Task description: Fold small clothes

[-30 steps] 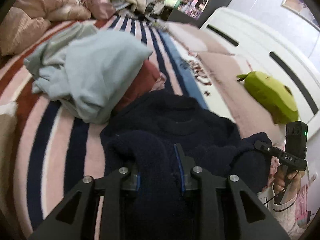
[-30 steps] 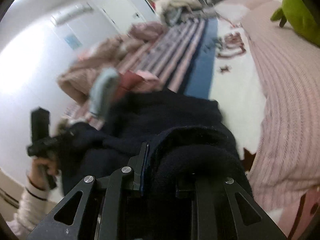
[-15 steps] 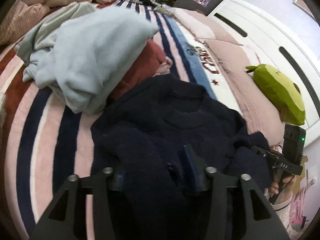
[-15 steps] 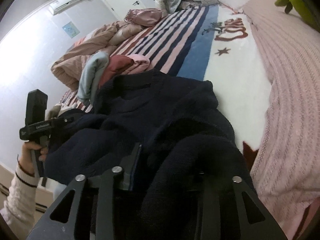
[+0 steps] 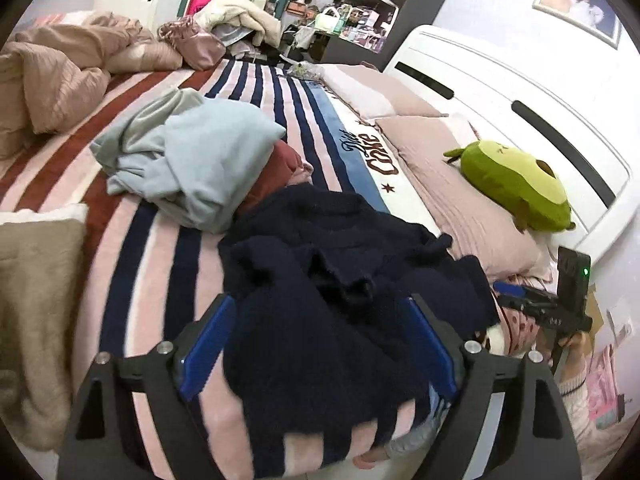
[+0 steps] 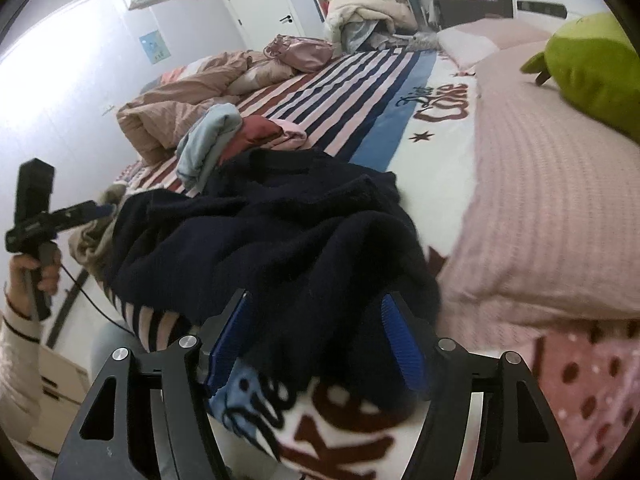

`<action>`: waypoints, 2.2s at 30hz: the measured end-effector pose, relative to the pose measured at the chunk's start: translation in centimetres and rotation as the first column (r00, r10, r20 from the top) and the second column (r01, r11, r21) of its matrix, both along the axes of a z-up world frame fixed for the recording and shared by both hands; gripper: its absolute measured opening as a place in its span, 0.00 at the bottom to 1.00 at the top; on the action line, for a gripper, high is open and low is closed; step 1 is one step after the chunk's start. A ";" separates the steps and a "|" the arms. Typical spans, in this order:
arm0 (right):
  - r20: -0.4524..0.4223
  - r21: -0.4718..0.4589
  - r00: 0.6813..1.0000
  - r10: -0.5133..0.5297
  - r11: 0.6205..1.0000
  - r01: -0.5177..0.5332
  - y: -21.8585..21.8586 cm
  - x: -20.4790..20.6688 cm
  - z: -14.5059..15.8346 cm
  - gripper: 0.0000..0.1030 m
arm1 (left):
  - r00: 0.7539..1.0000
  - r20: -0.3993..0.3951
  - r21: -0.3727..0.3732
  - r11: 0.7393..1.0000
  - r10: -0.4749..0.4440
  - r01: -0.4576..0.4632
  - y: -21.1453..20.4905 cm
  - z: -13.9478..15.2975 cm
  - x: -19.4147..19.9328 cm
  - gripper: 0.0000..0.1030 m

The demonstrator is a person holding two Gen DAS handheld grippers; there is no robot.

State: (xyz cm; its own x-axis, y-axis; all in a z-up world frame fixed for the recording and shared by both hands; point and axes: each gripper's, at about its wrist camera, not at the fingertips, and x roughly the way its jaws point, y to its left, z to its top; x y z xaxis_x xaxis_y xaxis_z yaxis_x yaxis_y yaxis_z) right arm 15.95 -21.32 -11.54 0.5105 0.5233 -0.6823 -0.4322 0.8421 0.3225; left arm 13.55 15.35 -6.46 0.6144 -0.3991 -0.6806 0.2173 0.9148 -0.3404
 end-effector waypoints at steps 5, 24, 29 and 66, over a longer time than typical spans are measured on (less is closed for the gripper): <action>0.043 -0.038 0.999 0.030 0.999 -0.028 0.1 -2.4 0.6 0.68 | 0.998 -0.007 0.003 0.998 -0.055 0.055 -0.3 -1.0 -3.1 0.88; 0.146 -0.335 0.983 0.116 0.940 -0.061 8.6 -0.4 -0.9 0.23 | 0.994 -0.035 -0.128 0.987 -0.100 0.095 -2.7 -6.0 -1.4 0.09; 0.160 -0.349 0.984 0.078 0.937 -0.017 8.7 3.1 1.1 0.08 | 0.997 0.032 -0.100 0.992 -0.077 0.080 -2.3 -3.6 1.2 0.08; -0.062 0.026 0.976 -0.207 0.978 0.209 -1.9 3.9 -5.3 0.06 | 0.990 -0.132 -0.075 0.995 0.052 -0.063 1.8 -10.4 1.8 0.33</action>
State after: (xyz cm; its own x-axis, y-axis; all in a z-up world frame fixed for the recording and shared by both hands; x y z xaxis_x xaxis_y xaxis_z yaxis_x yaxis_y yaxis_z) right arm 19.86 -23.21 -16.87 0.5701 0.4320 -0.6988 -0.2282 0.9004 0.3704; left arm 15.32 17.10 -16.83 0.5464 -0.4213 -0.7238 0.1145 0.8937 -0.4337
